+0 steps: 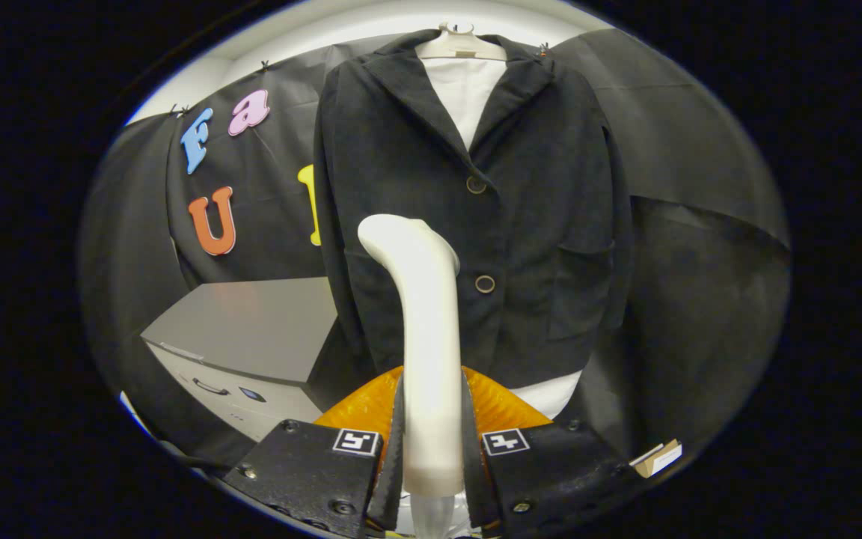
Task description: Iron the clothes twice with a garment steamer, once on the left side and once on the right side.
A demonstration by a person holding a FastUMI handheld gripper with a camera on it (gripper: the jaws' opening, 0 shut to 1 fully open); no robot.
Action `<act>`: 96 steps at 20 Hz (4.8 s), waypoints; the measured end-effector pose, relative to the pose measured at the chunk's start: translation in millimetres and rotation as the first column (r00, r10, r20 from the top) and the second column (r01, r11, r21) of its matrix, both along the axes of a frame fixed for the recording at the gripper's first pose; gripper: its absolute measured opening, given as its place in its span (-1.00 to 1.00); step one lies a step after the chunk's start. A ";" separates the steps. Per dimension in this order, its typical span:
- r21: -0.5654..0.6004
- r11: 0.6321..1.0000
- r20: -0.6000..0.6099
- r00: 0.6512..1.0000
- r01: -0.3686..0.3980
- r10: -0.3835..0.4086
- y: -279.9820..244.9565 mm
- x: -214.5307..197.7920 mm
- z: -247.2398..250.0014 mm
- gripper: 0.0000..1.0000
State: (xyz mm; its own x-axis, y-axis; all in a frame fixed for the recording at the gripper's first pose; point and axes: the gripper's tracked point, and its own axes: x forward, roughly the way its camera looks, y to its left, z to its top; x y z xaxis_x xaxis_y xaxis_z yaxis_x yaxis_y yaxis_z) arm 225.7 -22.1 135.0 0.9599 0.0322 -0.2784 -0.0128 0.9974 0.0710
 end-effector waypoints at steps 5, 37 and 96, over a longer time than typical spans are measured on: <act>0.003 1.000 -0.036 0.999 0.004 -0.004 -11.3 -0.8 -23.2 -0.26; -0.032 0.999 -0.180 0.983 0.023 -0.028 -16.7 -1.6 -119.0 -0.26; 0.092 0.963 0.255 0.929 0.255 -0.270 -122.1 9.9 161.2 -0.26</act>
